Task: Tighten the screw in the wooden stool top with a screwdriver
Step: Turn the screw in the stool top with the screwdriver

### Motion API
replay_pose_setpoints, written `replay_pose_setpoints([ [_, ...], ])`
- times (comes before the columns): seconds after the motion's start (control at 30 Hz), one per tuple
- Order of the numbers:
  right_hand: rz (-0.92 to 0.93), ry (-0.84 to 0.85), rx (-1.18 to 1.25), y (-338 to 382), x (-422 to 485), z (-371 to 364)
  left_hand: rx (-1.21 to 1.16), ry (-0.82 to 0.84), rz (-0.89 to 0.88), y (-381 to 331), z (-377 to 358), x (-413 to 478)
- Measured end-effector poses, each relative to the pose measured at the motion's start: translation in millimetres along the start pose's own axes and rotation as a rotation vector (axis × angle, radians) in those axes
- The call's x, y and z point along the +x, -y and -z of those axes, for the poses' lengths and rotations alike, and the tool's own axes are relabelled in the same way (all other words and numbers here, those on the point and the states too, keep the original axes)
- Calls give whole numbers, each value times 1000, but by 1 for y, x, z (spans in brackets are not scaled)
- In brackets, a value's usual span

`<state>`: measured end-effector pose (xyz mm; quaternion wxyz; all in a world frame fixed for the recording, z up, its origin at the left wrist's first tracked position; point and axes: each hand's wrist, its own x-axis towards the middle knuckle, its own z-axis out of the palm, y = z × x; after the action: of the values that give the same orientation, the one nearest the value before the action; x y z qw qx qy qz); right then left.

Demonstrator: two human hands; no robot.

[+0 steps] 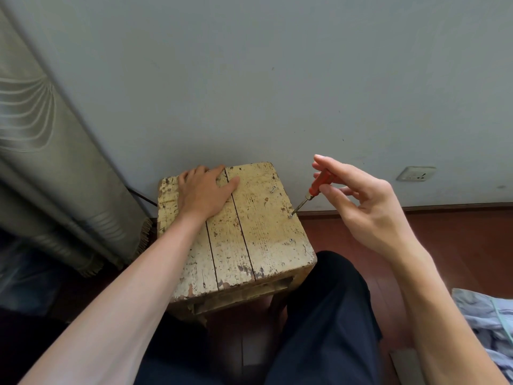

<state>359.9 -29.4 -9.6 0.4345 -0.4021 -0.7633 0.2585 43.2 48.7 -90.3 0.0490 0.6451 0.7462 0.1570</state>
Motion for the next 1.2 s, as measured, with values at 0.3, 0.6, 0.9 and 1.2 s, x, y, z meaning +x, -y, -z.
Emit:
replay_pose_setpoints([
  [0.3,10,-207,-20,-5,-1,-14,1,2,9,1,-1,1],
  [0.6,31,-91,27,-9,-3,-8,-8,-1,6,1,-1,1],
  [0.9,-6,-90,129,-9,-2,-10,-5,0,8,0,-1,2],
  [1.2,-2,-323,16,-11,-2,-27,-1,-6,3,1,-1,1],
])
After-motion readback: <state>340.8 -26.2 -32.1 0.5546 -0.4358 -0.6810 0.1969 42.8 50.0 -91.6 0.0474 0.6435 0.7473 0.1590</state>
